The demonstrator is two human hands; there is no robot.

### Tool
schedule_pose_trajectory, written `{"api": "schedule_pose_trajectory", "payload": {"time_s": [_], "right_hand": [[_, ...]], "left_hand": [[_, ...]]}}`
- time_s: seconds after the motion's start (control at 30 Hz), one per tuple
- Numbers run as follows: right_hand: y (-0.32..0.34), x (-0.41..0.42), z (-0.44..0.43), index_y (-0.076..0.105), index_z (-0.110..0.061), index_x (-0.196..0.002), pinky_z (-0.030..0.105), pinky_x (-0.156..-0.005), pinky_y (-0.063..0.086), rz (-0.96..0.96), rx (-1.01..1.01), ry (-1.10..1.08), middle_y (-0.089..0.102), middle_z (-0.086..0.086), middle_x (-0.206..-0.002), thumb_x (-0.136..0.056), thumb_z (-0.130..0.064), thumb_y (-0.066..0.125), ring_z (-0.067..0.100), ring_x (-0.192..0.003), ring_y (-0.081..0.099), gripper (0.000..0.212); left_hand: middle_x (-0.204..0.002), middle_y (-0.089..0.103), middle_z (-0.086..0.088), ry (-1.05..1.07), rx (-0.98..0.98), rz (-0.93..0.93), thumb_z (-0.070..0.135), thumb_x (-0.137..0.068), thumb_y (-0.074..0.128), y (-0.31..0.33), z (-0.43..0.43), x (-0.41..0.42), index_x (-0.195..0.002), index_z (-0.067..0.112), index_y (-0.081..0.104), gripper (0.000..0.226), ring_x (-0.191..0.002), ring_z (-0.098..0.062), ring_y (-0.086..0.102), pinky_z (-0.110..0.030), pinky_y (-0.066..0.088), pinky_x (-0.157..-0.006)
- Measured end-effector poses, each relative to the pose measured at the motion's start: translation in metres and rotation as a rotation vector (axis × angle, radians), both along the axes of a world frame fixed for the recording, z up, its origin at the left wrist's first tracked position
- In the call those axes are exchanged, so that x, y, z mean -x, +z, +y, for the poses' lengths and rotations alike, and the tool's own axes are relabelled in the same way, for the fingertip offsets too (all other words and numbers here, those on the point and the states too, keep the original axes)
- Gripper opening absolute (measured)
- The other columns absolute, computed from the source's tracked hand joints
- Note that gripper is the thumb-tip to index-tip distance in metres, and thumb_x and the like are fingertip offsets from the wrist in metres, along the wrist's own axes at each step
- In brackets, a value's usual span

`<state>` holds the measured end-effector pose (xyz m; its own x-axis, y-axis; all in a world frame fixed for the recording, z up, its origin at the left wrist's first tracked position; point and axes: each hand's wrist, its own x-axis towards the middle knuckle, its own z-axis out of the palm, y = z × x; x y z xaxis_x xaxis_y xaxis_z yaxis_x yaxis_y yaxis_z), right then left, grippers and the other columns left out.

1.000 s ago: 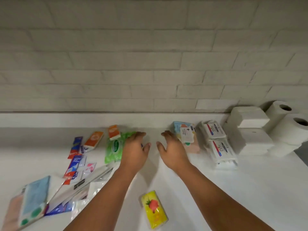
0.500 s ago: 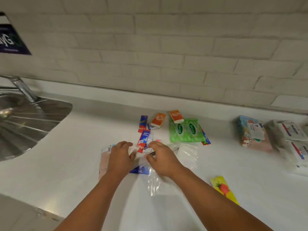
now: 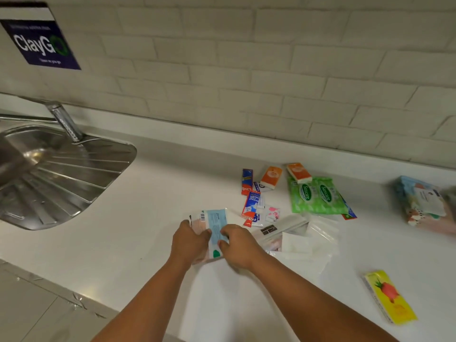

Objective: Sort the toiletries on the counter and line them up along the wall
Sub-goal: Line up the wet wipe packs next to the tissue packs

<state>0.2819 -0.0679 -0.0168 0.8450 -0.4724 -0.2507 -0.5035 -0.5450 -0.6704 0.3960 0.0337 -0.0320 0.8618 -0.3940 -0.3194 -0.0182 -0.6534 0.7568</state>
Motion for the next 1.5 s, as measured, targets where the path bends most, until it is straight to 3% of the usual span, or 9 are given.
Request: {"api": "schedule_pose_trajectory", "payload": {"time_s": [0.13, 0.33, 0.5, 0.63, 0.83, 0.97, 1.07, 1.27, 1.5], "right_hand": [[0.007, -0.004, -0.003, 0.056, -0.014, -0.124, 0.024, -0.079, 0.057, -0.066, -0.239, -0.127, 0.062, 0.005, -0.128, -0.1, -0.04, 0.045, 0.017, -0.102, 0.065, 0.036], [0.014, -0.011, -0.012, 0.059, -0.034, -0.119, 0.049, -0.098, 0.052, -0.257, -0.788, -0.364, 0.069, 0.0, -0.116, -0.088, -0.069, 0.045, 0.02, -0.109, 0.066, 0.049], [0.031, 0.003, -0.022, 0.062, -0.02, -0.118, 0.058, -0.092, 0.051, -0.492, -1.137, -0.524, 0.073, 0.014, -0.103, -0.097, -0.021, 0.052, 0.034, -0.098, 0.069, 0.023], [0.043, 0.033, -0.048, 0.061, -0.007, -0.12, 0.057, -0.088, 0.054, -0.544, -1.072, -0.507, 0.071, 0.023, -0.107, -0.094, 0.003, 0.046, 0.04, -0.096, 0.069, 0.032], [0.059, 0.092, -0.09, 0.064, -0.004, -0.119, 0.047, -0.09, 0.056, -0.46, -0.79, -0.458, 0.072, 0.015, -0.11, -0.091, 0.006, 0.055, 0.033, -0.101, 0.07, 0.031], [0.08, 0.136, -0.114, 0.07, -0.008, -0.1, 0.042, -0.078, 0.057, -0.235, -0.41, -0.315, 0.074, 0.013, -0.097, -0.085, -0.002, 0.065, 0.023, -0.084, 0.07, 0.018], [0.099, 0.168, -0.129, 0.065, -0.009, -0.081, 0.041, -0.071, 0.055, -0.053, -0.147, -0.213, 0.067, 0.009, -0.081, -0.08, -0.009, 0.066, 0.021, -0.074, 0.065, 0.002], [0.13, 0.224, -0.159, 0.065, -0.011, -0.077, 0.035, -0.066, 0.051, -0.023, -0.009, -0.188, 0.066, 0.008, -0.074, -0.082, -0.009, 0.069, 0.015, -0.067, 0.06, 0.007], [0.14, 0.291, -0.197, 0.072, -0.02, -0.087, 0.041, -0.072, 0.056, -0.048, -0.045, -0.272, 0.072, 0.004, -0.082, -0.079, -0.021, 0.074, 0.023, -0.081, 0.069, 0.009]], "left_hand": [[-0.098, 0.077, -0.009, 0.03, 0.16, 0.226, 0.021, -0.091, 0.07, 0.01, -0.002, -0.003, -0.114, 0.007, 0.072, 0.027, -0.077, -0.024, 0.075, -0.032, 0.06, -0.061], [-0.099, 0.078, -0.002, -0.113, 0.389, 0.438, 0.053, -0.1, 0.048, 0.041, -0.018, 0.018, -0.109, 0.02, 0.072, 0.042, -0.089, -0.022, 0.076, -0.041, 0.062, -0.08], [-0.106, 0.075, -0.002, -0.19, 0.38, 0.308, 0.036, -0.104, 0.044, 0.051, -0.038, 0.032, -0.113, 0.027, 0.07, 0.028, -0.091, -0.017, 0.073, -0.029, 0.057, -0.069], [-0.116, 0.069, -0.003, -0.249, 0.41, 0.13, 0.019, -0.101, 0.055, 0.061, -0.049, 0.029, -0.112, 0.024, 0.069, 0.018, -0.091, -0.017, 0.067, -0.017, 0.051, -0.062], [-0.12, 0.061, 0.007, -0.442, 0.353, -0.336, 0.018, -0.093, 0.069, 0.108, -0.085, 0.035, -0.128, 0.024, 0.061, 0.037, -0.093, -0.008, 0.061, -0.005, 0.045, -0.065], [-0.134, 0.046, 0.012, -0.885, 0.215, -0.557, 0.03, -0.079, 0.083, 0.145, -0.114, 0.058, -0.136, 0.035, 0.054, 0.064, -0.121, -0.004, 0.042, -0.028, 0.042, -0.104], [-0.139, 0.05, 0.012, -1.221, -0.026, -0.706, 0.041, -0.072, 0.086, 0.158, -0.142, 0.089, -0.136, 0.036, 0.055, 0.071, -0.127, -0.011, 0.043, -0.035, 0.041, -0.107], [-0.079, 0.067, 0.002, -1.463, -0.253, -0.45, 0.046, -0.071, 0.087, 0.16, -0.188, 0.146, -0.088, 0.022, 0.062, 0.038, -0.067, -0.016, 0.071, -0.032, 0.048, -0.059], [-0.082, 0.075, -0.004, -1.476, -0.188, -0.233, 0.032, -0.071, 0.09, 0.16, -0.232, 0.202, -0.088, 0.014, 0.069, 0.032, -0.067, -0.023, 0.075, -0.042, 0.062, -0.065]]}}
